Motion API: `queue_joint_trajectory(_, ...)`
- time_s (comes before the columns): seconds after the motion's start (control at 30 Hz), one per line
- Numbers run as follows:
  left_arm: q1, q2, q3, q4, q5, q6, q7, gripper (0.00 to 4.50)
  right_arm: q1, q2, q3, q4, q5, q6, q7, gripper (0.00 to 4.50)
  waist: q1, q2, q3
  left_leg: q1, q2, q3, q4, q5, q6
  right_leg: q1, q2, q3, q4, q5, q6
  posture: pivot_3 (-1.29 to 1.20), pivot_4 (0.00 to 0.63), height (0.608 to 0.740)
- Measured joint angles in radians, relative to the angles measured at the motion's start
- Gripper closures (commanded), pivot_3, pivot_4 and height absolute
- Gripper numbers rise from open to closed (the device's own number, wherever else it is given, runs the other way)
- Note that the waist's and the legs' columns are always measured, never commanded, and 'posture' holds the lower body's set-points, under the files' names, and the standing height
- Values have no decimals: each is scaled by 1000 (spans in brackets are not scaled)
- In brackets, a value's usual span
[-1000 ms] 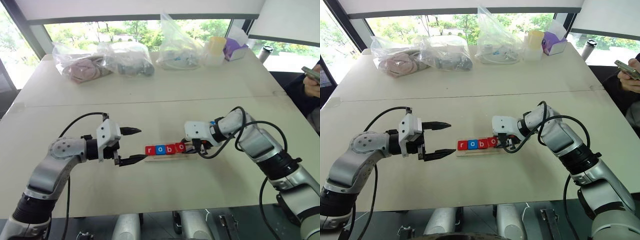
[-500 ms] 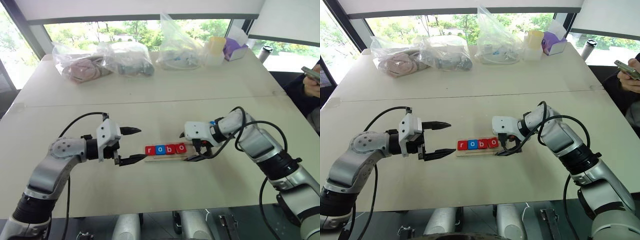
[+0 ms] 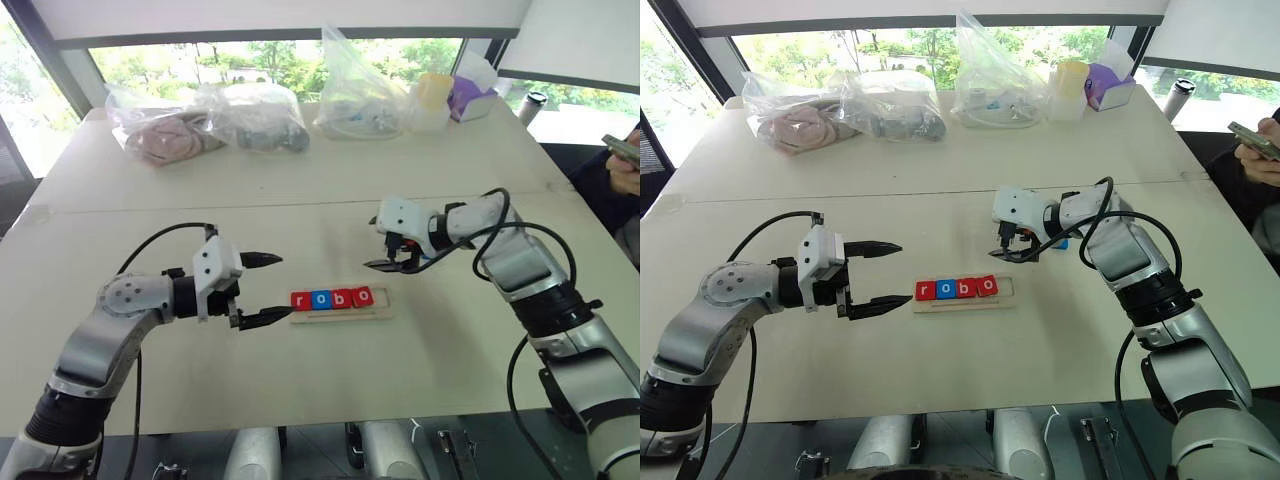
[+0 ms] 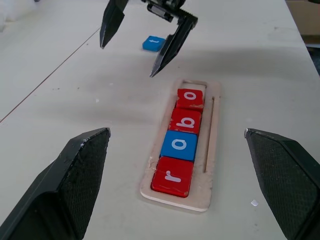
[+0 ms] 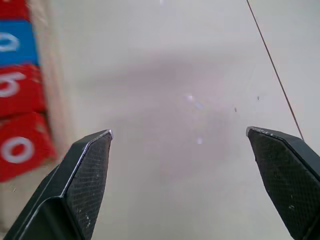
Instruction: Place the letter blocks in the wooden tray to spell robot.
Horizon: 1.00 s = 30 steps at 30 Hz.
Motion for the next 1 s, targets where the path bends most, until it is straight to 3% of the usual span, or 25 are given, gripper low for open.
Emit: queue_joint_trajectory(1.0,-9,-10,-9,0,0,0,2,0,105,-17,-4,-185,25,94,47,91,-2,0,0,1,0,0,0,0,0,0,0,0,0,0,0,0,150,740)
